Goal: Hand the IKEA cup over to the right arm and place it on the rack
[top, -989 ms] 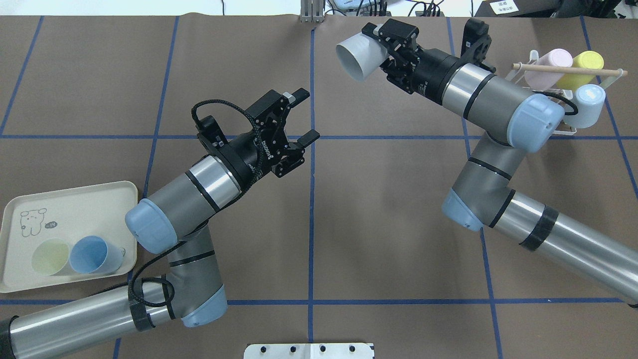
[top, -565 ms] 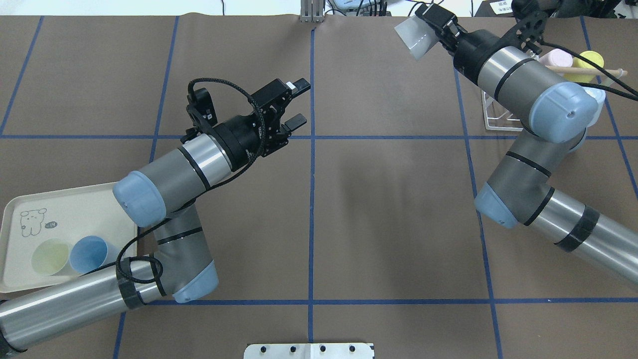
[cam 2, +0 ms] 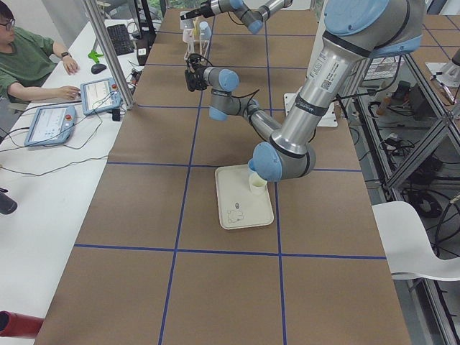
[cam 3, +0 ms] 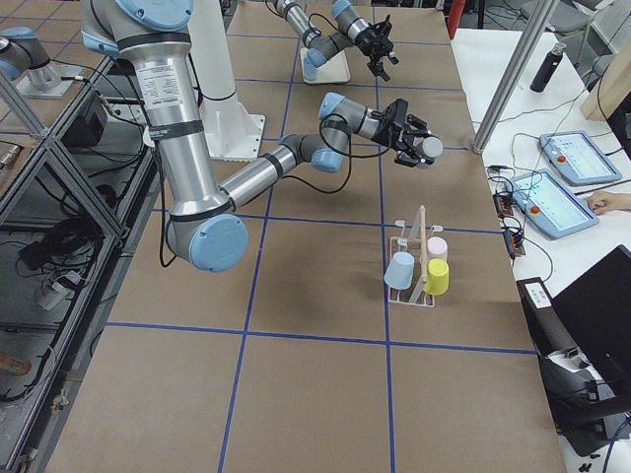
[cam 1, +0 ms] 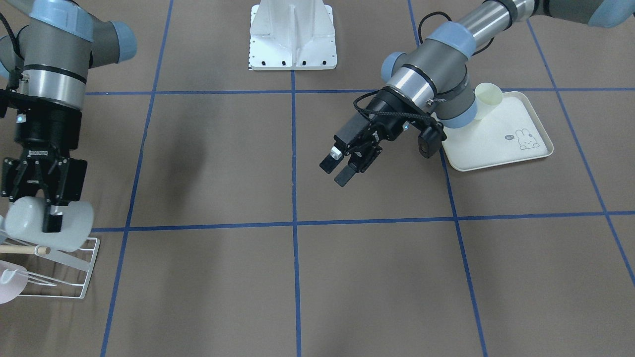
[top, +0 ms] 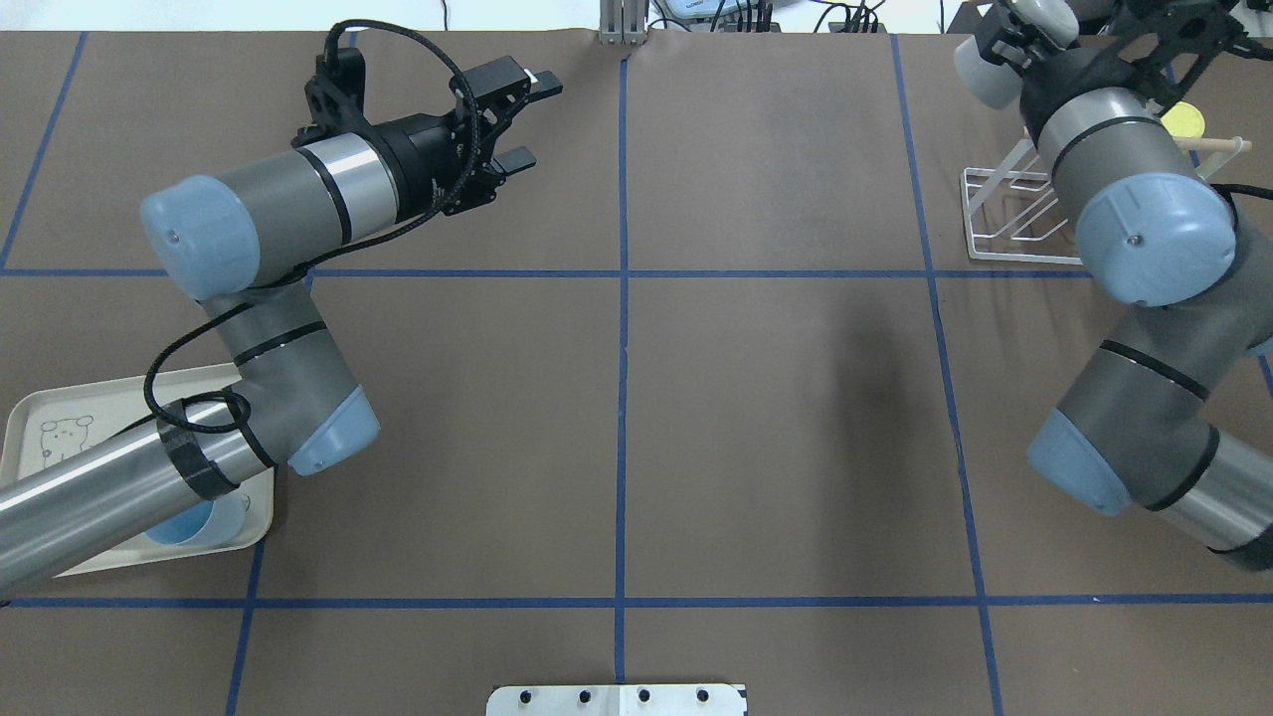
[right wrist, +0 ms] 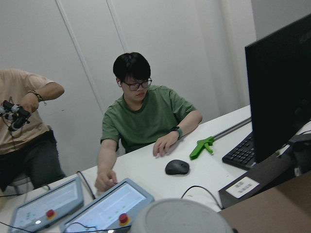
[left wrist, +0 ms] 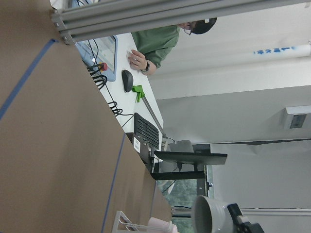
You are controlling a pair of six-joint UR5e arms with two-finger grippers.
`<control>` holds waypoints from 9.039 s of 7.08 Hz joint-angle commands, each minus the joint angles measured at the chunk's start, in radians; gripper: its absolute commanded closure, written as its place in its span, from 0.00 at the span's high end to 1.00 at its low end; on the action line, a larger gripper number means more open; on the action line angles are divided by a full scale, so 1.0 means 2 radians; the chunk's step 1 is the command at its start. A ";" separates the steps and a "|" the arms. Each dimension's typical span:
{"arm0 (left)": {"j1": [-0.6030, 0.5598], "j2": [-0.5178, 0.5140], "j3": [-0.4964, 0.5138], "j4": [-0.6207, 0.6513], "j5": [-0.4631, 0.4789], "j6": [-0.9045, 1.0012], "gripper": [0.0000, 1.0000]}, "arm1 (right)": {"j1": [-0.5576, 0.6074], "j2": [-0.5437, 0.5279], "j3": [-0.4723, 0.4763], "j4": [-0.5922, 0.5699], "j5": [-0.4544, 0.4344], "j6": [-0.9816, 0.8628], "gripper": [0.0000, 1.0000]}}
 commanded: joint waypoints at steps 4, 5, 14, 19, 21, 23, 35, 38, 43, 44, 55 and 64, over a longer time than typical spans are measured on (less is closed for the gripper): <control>-0.044 0.014 -0.012 0.062 -0.073 0.037 1.00 | -0.002 -0.102 -0.022 -0.018 -0.060 -0.069 0.00; -0.044 0.015 -0.012 0.062 -0.073 0.037 1.00 | -0.008 -0.090 -0.027 -0.023 -0.059 -0.069 0.00; -0.038 0.019 -0.013 0.057 -0.072 0.036 1.00 | -0.028 -0.093 -0.055 -0.022 -0.056 -0.068 0.00; -0.037 0.019 -0.010 0.057 -0.070 0.035 1.00 | -0.031 -0.089 -0.073 -0.021 -0.058 -0.063 0.00; -0.037 0.018 -0.010 0.057 -0.070 0.035 1.00 | -0.034 -0.087 -0.073 -0.021 -0.058 -0.063 0.00; -0.037 0.019 -0.010 0.057 -0.070 0.035 1.00 | -0.035 -0.076 -0.073 -0.021 -0.058 -0.063 0.00; -0.037 0.018 -0.009 0.056 -0.070 0.030 1.00 | -0.035 -0.071 -0.086 -0.018 -0.055 -0.057 0.00; -0.037 0.018 -0.009 0.056 -0.072 0.030 1.00 | -0.035 -0.073 -0.083 -0.018 -0.051 -0.059 1.00; -0.037 0.018 -0.011 0.057 -0.073 0.031 1.00 | 0.003 -0.081 -0.005 -0.017 0.003 -0.099 1.00; -0.038 0.019 -0.012 0.062 -0.077 0.036 1.00 | 0.027 -0.082 0.015 -0.017 0.039 -0.099 1.00; -0.166 0.396 -0.181 0.130 -0.325 0.335 1.00 | 0.041 0.031 0.100 -0.015 0.415 0.104 1.00; -0.003 0.521 -0.214 0.146 -0.253 0.359 0.73 | 0.021 0.034 0.092 -0.014 0.412 0.113 1.00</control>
